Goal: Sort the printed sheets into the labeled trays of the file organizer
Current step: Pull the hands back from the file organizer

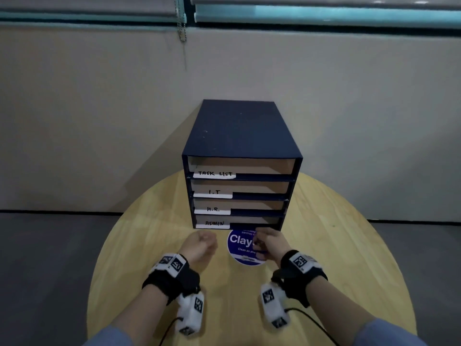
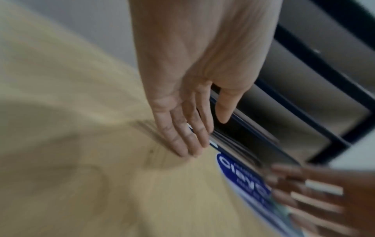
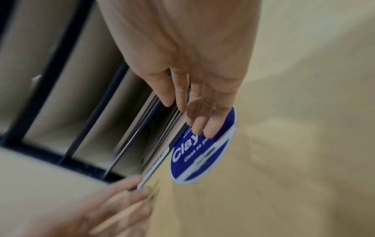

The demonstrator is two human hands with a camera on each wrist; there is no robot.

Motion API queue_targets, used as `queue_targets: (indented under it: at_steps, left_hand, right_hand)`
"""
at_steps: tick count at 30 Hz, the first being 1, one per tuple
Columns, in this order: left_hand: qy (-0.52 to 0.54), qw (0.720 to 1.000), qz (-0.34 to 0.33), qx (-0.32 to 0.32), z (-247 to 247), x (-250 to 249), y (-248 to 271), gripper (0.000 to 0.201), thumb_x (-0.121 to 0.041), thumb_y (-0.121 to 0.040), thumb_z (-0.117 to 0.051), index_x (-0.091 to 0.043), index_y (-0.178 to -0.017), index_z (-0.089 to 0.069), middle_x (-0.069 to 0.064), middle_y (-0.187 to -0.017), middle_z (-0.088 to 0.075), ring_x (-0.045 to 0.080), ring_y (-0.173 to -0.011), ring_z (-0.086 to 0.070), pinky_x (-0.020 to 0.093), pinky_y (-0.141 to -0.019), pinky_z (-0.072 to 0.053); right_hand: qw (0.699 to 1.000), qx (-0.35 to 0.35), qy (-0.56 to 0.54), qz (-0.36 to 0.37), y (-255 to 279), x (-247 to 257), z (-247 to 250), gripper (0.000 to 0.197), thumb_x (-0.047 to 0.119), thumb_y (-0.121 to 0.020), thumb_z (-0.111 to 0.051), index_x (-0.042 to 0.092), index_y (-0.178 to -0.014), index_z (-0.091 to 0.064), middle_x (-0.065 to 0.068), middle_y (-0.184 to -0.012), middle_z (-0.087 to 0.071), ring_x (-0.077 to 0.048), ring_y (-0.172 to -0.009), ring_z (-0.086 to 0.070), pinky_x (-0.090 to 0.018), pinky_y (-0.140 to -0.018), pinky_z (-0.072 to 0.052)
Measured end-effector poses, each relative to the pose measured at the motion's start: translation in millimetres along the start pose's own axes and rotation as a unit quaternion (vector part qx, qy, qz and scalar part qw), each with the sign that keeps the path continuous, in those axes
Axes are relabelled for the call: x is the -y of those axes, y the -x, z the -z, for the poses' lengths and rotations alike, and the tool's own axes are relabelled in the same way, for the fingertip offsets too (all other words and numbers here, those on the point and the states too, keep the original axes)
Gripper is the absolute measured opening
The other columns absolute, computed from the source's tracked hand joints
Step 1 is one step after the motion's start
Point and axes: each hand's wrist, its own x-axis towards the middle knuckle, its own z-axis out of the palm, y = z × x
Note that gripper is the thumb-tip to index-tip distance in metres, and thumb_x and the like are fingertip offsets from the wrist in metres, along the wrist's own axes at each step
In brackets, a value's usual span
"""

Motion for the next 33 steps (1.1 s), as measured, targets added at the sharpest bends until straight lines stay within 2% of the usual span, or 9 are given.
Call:
queue_targets:
  at_steps: [3,6,9,18,21,23,26,29,33]
  left_hand:
    - [-0.193,0.979,-0.035,0.049,3,-2,31,0.01,-0.027,-0.092,-0.058,-0.019,-0.093,-0.065,0.008,-0.094,-0.068,0.018,-0.078,-0.063,0.034,-0.081,-0.052]
    - [-0.318,0.943,-0.077,0.062,4,-24,76,0.023,-0.032,-0.095,-0.052,-0.016,-0.109,-0.062,0.006,-0.104,-0.069,0.014,-0.08,-0.062,0.026,-0.079,-0.05]
    - [-0.332,0.936,-0.095,0.064,2,-52,126,0.028,-0.03,-0.097,-0.047,-0.012,-0.115,-0.059,0.003,-0.099,-0.065,0.015,-0.079,-0.059,0.023,-0.067,-0.045]
    - [-0.251,0.919,-0.304,-0.001,12,-158,224,0.034,-0.029,-0.1,-0.042,-0.006,-0.098,-0.067,0.005,-0.086,-0.069,0.017,-0.072,-0.064,0.023,-0.063,-0.051]
    - [-0.208,0.907,-0.363,-0.047,22,-205,229,0.033,-0.027,-0.099,-0.044,-0.006,-0.088,-0.066,0.007,-0.075,-0.067,0.018,-0.065,-0.063,0.022,-0.058,-0.049]
    - [-0.195,0.9,-0.384,-0.07,30,-234,225,0.033,-0.025,-0.1,-0.045,-0.005,-0.082,-0.064,0.007,-0.069,-0.064,0.017,-0.06,-0.059,0.021,-0.055,-0.046]
    - [-0.183,0.887,-0.413,-0.099,41,-280,202,0.031,-0.024,-0.098,-0.047,-0.011,-0.075,-0.064,0.006,-0.066,-0.064,0.018,-0.058,-0.057,0.024,-0.056,-0.046]
    - [-0.182,0.877,-0.429,-0.121,50,-327,167,0.028,-0.026,-0.096,-0.05,-0.012,-0.078,-0.066,0.006,-0.069,-0.067,0.016,-0.059,-0.059,0.025,-0.059,-0.048]
    - [-0.194,0.879,-0.419,-0.122,58,-391,143,0.03,-0.028,-0.096,-0.051,-0.01,-0.079,-0.067,0.006,-0.07,-0.068,0.015,-0.059,-0.06,0.023,-0.059,-0.048]
  right_hand:
    - [0.983,0.003,0.172,0.07,36,5,-5,0.033,0.021,-0.1,-0.042,0.01,-0.13,-0.052,-0.006,-0.093,-0.06,-0.017,-0.073,-0.059,-0.021,-0.051,-0.047]
    - [0.958,-0.015,0.244,0.147,77,24,-4,0.034,0.025,-0.099,-0.042,0.011,-0.127,-0.056,-0.007,-0.098,-0.061,-0.021,-0.083,-0.062,-0.027,-0.061,-0.05]
    - [0.94,-0.013,0.276,0.198,124,41,-3,0.033,0.029,-0.099,-0.042,0.01,-0.12,-0.059,-0.004,-0.094,-0.062,-0.022,-0.084,-0.063,-0.034,-0.072,-0.05]
    - [0.882,-0.05,0.316,0.347,221,105,9,0.026,0.032,-0.095,-0.047,0.015,-0.099,-0.067,-0.004,-0.089,-0.064,-0.027,-0.09,-0.063,-0.038,-0.079,-0.05]
    - [0.854,-0.063,0.33,0.397,235,151,9,0.024,0.032,-0.095,-0.048,0.021,-0.083,-0.065,-0.005,-0.087,-0.068,-0.028,-0.088,-0.064,-0.042,-0.085,-0.052]
    - [0.84,-0.072,0.335,0.42,238,186,8,0.028,0.033,-0.095,-0.047,0.024,-0.071,-0.057,0.001,-0.071,-0.059,-0.024,-0.076,-0.058,-0.04,-0.077,-0.049]
    - [0.815,-0.078,0.345,0.458,229,239,6,0.031,0.03,-0.098,-0.044,0.011,-0.082,-0.062,-0.004,-0.07,-0.059,-0.024,-0.072,-0.055,-0.035,-0.071,-0.044]
    - [0.804,-0.095,0.352,0.47,201,296,7,0.033,0.029,-0.099,-0.041,0.011,-0.099,-0.068,-0.012,-0.096,-0.07,-0.027,-0.093,-0.063,-0.042,-0.087,-0.05]
    - [0.81,-0.12,0.325,0.474,180,366,16,0.03,0.026,-0.097,-0.043,0.009,-0.096,-0.069,-0.015,-0.094,-0.071,-0.031,-0.092,-0.065,-0.047,-0.088,-0.05]
